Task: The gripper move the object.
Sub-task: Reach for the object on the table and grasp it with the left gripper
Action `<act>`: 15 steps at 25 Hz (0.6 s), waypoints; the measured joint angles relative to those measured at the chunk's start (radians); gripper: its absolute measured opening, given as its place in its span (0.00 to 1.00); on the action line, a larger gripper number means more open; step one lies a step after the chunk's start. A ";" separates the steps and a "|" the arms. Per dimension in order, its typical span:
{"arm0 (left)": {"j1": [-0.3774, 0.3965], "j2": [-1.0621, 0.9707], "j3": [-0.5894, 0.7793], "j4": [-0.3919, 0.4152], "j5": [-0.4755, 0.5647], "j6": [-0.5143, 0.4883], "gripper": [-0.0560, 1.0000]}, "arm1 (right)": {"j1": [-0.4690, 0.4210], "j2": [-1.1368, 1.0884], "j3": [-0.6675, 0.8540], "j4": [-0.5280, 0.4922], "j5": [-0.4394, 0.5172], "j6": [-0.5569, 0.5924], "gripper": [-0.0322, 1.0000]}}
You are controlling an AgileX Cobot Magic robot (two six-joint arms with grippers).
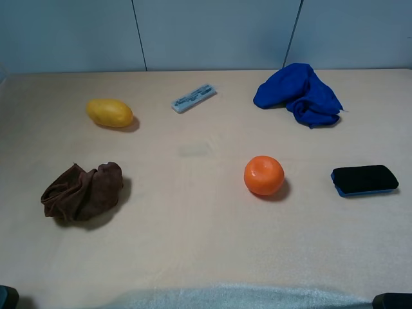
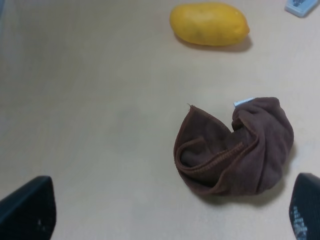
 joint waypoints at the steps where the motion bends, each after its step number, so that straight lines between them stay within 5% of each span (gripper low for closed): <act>1: 0.000 0.000 0.000 0.000 0.000 0.000 0.94 | 0.000 0.000 0.000 0.000 0.000 0.000 0.70; 15: 0.000 0.000 0.000 0.000 0.000 0.000 0.94 | 0.000 0.000 0.000 0.000 0.000 0.000 0.70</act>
